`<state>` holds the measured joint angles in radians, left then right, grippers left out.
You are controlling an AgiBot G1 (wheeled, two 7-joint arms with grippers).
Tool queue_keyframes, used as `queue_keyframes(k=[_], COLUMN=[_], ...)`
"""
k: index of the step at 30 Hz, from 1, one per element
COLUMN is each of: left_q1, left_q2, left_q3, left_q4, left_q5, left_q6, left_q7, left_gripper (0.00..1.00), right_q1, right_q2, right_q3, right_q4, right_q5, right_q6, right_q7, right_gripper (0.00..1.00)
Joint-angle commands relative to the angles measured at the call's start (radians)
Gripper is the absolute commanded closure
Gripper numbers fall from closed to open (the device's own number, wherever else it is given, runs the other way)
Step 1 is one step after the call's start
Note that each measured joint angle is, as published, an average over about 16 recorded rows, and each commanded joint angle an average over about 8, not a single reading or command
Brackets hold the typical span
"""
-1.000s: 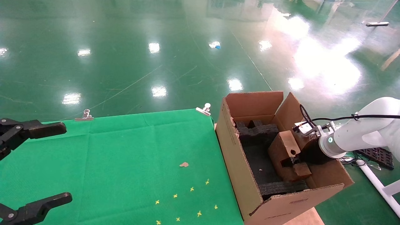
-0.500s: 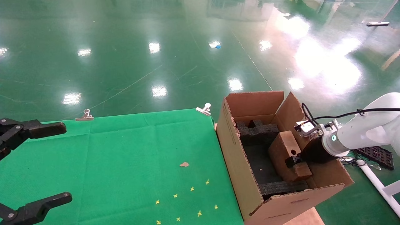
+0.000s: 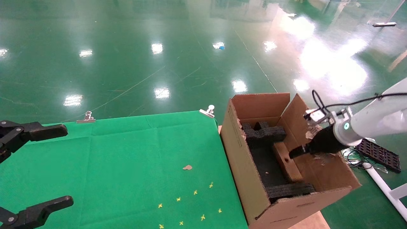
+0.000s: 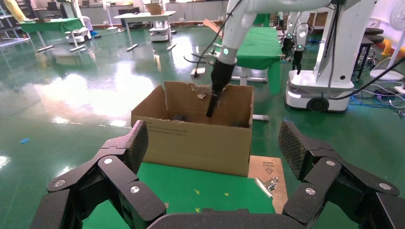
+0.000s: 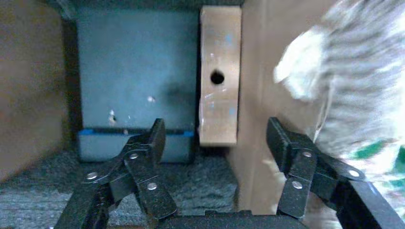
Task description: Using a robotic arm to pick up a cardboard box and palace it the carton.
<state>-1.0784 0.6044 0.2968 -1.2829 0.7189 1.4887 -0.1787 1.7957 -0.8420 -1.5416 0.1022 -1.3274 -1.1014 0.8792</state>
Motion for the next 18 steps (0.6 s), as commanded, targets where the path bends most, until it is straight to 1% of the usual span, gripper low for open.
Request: queue_keyframes(k=[1,6,11,14,18], left_q1=[0.000,0.000,0.000,0.000,0.000], left_q2=[0.000,0.000,0.000,0.000,0.000], left_q3=[0.000,0.000,0.001,0.001,0.001], left_q4=[0.000,0.000,0.000,0.000,0.000], left_q5=[0.000,0.000,0.000,-0.001,-0.001], left_q6=[0.000,0.000,0.000,0.000,-0.001], left_q7=[0.000,0.000,0.000,0.000,0.001], left_gripper=[0.00,0.00,0.00,0.00,0.00], right_q1=[0.020,0.141,0.271,0.308,0.313], right_q2=[-0.001,0.020,0.065,0.100,0.142], right_q3=[-0.002,0.009,0.033,0.053,0.078], right_q4=[-0.004,0.013,0.057,0.095,0.140], right_q5=[-0.004,0.005,0.026,0.047,0.078], right_q6=[-0.013,-0.045,-0.053,-0.030,0.009], right_q7=[-0.003,-0.042,-0.111,-0.165,-0.224], right_gripper=[0.00,0.00,0.00,0.00,0.00])
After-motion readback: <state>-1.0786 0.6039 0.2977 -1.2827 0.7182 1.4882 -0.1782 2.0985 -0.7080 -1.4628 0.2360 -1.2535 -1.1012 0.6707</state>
